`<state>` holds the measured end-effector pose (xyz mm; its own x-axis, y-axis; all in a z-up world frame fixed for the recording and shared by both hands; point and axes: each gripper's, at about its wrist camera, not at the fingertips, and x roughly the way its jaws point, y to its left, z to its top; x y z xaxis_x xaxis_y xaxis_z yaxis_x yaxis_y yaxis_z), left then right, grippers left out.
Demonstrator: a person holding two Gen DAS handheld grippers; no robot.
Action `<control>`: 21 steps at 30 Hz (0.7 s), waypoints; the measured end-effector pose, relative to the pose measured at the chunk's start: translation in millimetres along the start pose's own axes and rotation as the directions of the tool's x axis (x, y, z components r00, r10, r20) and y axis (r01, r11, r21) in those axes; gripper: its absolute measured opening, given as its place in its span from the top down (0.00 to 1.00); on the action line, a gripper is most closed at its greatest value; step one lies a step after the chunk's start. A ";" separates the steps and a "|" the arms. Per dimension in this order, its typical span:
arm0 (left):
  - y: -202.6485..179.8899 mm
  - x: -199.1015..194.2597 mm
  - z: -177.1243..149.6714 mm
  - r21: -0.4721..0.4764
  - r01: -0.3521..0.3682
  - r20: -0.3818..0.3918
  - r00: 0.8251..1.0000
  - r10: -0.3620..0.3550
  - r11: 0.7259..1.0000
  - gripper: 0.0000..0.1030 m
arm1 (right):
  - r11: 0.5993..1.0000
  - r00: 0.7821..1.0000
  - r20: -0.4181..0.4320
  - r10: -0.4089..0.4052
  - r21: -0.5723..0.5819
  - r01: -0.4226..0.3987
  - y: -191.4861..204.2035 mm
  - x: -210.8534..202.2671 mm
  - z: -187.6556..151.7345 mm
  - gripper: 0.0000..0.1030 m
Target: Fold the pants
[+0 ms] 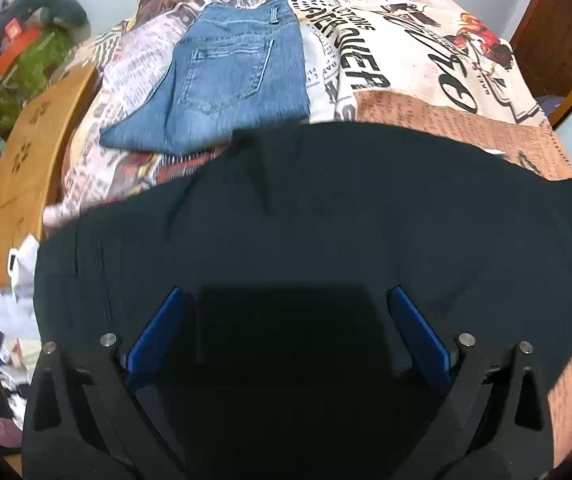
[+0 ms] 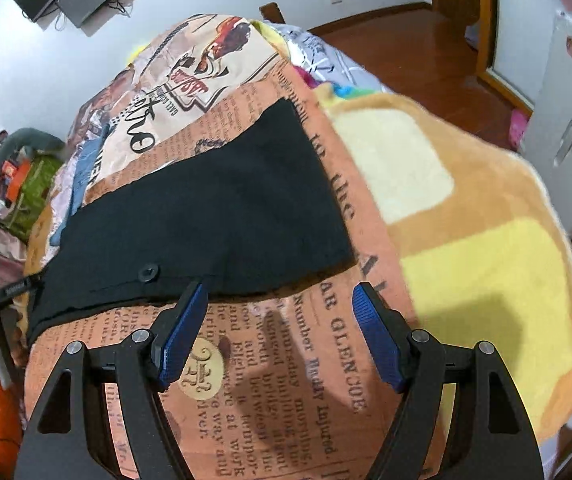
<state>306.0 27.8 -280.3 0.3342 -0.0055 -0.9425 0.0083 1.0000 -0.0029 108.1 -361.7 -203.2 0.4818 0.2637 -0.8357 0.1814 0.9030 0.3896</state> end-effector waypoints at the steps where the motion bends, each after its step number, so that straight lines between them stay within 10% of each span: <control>1: 0.6 -2.9 -4.2 -0.010 0.007 0.001 1.000 -0.007 1.000 0.00 | 1.000 1.000 -0.004 0.016 0.012 -0.016 -1.7 2.4 -1.9 0.30; 13: -24.3 -14.9 -15.5 0.053 -0.097 0.037 0.995 0.095 0.994 0.00 | 0.994 0.995 0.057 0.080 0.072 -0.084 -11.9 25.1 6.4 0.32; 21: -28.8 -14.4 -12.2 0.065 -0.110 0.046 0.993 0.108 0.992 0.00 | 0.992 0.995 0.077 0.056 0.106 -0.064 -23.0 34.6 18.2 0.80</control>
<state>289.5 -0.8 -270.7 0.3763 0.1018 -0.9209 0.0328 0.9919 0.1231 136.2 -379.5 -234.0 0.5560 0.2865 -0.7802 0.2404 0.8431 0.4810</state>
